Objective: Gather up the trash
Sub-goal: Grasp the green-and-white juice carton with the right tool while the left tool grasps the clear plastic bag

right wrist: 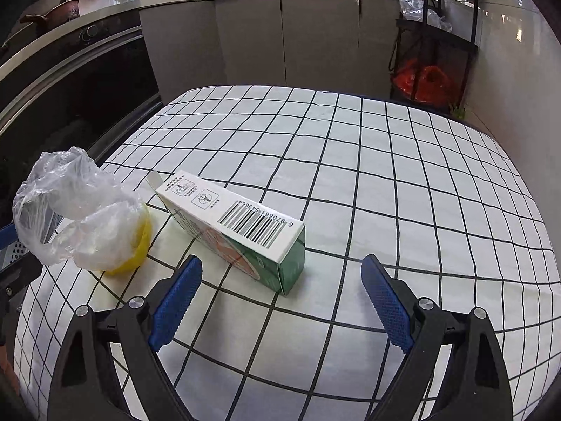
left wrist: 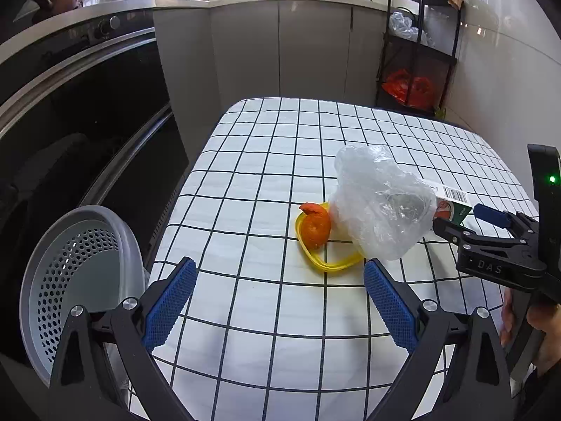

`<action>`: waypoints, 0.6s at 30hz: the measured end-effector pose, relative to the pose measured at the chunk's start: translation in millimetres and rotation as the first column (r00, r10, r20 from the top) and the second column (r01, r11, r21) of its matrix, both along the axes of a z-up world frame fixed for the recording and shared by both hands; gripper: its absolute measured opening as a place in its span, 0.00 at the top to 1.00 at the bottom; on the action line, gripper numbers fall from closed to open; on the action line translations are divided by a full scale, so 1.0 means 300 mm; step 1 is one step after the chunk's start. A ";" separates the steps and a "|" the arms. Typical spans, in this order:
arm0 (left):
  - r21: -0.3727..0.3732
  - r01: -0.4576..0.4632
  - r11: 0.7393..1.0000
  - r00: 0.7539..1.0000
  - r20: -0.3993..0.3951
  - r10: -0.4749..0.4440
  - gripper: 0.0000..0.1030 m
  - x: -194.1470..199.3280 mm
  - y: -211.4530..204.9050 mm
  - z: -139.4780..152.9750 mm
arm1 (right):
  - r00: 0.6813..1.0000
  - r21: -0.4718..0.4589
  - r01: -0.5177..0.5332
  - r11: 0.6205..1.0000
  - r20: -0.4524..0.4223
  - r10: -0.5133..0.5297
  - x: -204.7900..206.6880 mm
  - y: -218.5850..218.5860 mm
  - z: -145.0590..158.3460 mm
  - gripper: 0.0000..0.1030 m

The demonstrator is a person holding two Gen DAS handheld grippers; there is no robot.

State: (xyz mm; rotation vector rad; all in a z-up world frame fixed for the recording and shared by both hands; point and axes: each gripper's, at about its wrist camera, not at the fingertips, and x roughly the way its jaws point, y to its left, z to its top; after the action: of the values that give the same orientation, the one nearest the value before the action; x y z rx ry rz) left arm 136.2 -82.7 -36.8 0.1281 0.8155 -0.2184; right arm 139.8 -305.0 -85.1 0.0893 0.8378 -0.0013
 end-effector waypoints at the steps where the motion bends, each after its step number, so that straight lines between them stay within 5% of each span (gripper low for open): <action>1: 0.002 0.002 1.000 1.000 0.002 -0.002 0.09 -0.002 -0.006 0.000 | 1.000 -0.002 -0.002 1.000 0.005 0.002 0.006 0.000 0.002 0.15; 11: 0.015 -0.011 1.000 1.000 -0.010 0.011 0.09 -0.001 0.004 -0.006 | 1.000 0.036 -0.027 0.999 0.007 0.026 0.075 0.007 -0.008 0.18; 16: 0.020 -0.021 1.000 1.000 -0.005 0.022 0.09 -0.002 0.024 -0.001 | 0.997 0.038 -0.075 0.996 -0.020 0.076 0.084 0.060 -0.014 0.61; 18: 0.019 -0.025 0.999 1.000 -0.007 0.026 0.09 0.000 0.031 0.000 | 0.996 0.031 -0.083 0.996 -0.018 0.084 0.080 0.079 -0.016 0.68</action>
State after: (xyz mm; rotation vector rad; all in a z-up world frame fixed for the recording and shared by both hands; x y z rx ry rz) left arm 136.2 -73.5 -36.8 0.1345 0.8265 -0.1873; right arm 163.7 -281.2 -89.9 0.0823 0.8607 0.0891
